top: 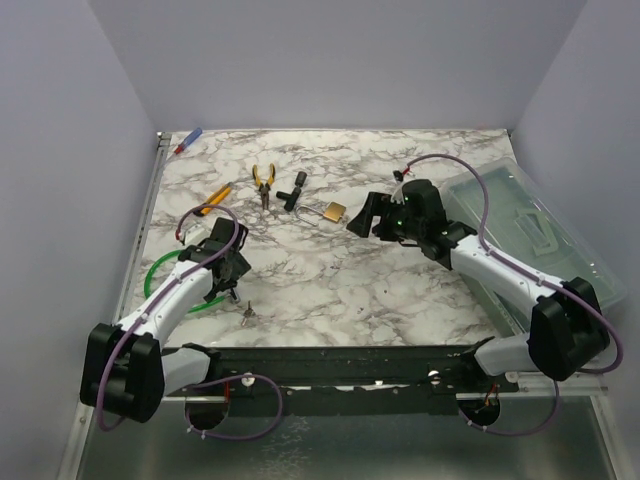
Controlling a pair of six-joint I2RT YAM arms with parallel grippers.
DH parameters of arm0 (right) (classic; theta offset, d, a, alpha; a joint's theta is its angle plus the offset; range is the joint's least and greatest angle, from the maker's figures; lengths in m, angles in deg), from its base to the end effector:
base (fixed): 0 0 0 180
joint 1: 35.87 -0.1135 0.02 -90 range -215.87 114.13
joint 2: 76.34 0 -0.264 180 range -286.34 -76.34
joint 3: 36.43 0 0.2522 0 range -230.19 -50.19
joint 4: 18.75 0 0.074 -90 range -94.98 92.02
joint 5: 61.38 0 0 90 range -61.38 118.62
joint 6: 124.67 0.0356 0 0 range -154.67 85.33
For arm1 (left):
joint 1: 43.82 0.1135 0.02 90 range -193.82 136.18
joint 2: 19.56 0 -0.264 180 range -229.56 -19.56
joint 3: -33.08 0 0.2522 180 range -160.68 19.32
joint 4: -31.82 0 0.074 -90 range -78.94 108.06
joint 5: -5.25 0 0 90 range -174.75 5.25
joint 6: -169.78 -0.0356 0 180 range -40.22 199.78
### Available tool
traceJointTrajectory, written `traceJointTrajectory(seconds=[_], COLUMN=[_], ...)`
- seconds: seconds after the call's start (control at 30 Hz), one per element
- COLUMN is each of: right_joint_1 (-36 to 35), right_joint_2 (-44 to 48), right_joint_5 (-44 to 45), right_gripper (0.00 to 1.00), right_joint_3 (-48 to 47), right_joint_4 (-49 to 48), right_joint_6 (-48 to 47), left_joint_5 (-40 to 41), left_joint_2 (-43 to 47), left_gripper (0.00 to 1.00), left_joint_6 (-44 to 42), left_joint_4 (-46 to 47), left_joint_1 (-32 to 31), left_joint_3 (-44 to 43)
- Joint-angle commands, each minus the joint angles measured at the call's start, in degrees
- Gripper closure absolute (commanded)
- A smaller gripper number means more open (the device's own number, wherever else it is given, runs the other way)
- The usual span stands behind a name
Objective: Unlock with the key
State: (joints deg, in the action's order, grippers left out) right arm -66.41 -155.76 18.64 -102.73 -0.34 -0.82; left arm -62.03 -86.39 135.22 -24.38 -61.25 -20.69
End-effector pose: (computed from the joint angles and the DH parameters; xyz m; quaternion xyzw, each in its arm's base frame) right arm 0.2640 0.1629 0.2587 -0.0174 0.8702 0.3235 0.3713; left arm 0.1946 -0.0467 0.1993 -0.3476 0.9003 0.0511 0.2571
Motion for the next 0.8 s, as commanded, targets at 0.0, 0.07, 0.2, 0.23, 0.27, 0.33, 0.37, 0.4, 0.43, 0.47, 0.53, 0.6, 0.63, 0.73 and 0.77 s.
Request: traceJointTrajectory(seconds=[0.0,0.07,0.2,0.23,0.27,0.33,0.37,0.4,0.43,0.47,0.53,0.6,0.63,0.73,0.77], right_joint_1=[0.06,0.06,0.06,0.07,0.08,0.06,0.13,0.13,0.08,0.13,0.13,0.13,0.13,0.18,0.14], right_joint_2=[2.69,3.16,3.74,3.82,3.97,4.34,4.59,4.69,4.85,4.96,5.26,5.75,6.13,7.36,7.83], right_joint_5=[-1.22,-1.29,-1.16,-1.14,-1.17,-1.03,-0.85,-0.71,-0.59,-0.38,-0.06,0.84,1.36,2.94,3.47], right_gripper=[0.14,0.14,0.14,0.14,0.14,0.14,0.14,0.14,0.14,0.14,0.14,0.14,0.14,0.14,0.14], right_joint_3=[1.80,2.27,2.60,2.61,2.68,2.83,2.92,3.02,3.18,3.29,3.44,3.50,3.61,3.89,4.02], right_joint_4=[1.07,1.07,1.20,1.30,1.37,1.54,1.63,1.68,1.68,1.68,1.81,2.34,2.64,3.53,3.88], right_joint_6=[0.77,0.78,0.84,0.91,0.80,0.79,0.73,0.70,0.70,0.71,0.76,0.91,0.88,0.55,0.39], left_joint_5=[1.09,0.15,-2.55,-3.08,-3.73,-5.67,-7.25,-8.98,-10.77,-12.25,-14.54,-15.91,-16.38,-16.17,-16.18], left_joint_2=[-1.19,-2.80,-4.94,-5.17,-5.38,-5.70,-5.81,-5.85,-5.92,-6.03,-6.55,-7.29,-7.77,-10.31,-11.51], left_gripper=[0.23,0.28,0.40,0.45,0.52,0.71,0.83,0.89,0.92,0.94,0.96,0.97,0.98,0.98,0.98], left_joint_6=[-0.45,-0.43,-1.62,-2.23,-3.23,-4.51,-5.04,-5.49,-5.72,-5.88,-6.60,-7.69,-8.24,-9.91,-10.51], left_joint_4=[6.10,7.89,13.46,14.76,16.03,18.40,19.48,20.70,21.81,23.16,24.64,26.12,26.92,28.53,29.07], left_joint_1=[3.16,3.87,4.23,4.23,4.23,4.24,4.21,4.21,4.18,4.10,3.21,1.45,0.13,-4.48,-6.12], left_joint_3=[1.98,2.91,5.21,5.61,5.86,6.08,6.04,6.01,5.93,5.75,4.94,3.83,3.15,0.42,-0.73])
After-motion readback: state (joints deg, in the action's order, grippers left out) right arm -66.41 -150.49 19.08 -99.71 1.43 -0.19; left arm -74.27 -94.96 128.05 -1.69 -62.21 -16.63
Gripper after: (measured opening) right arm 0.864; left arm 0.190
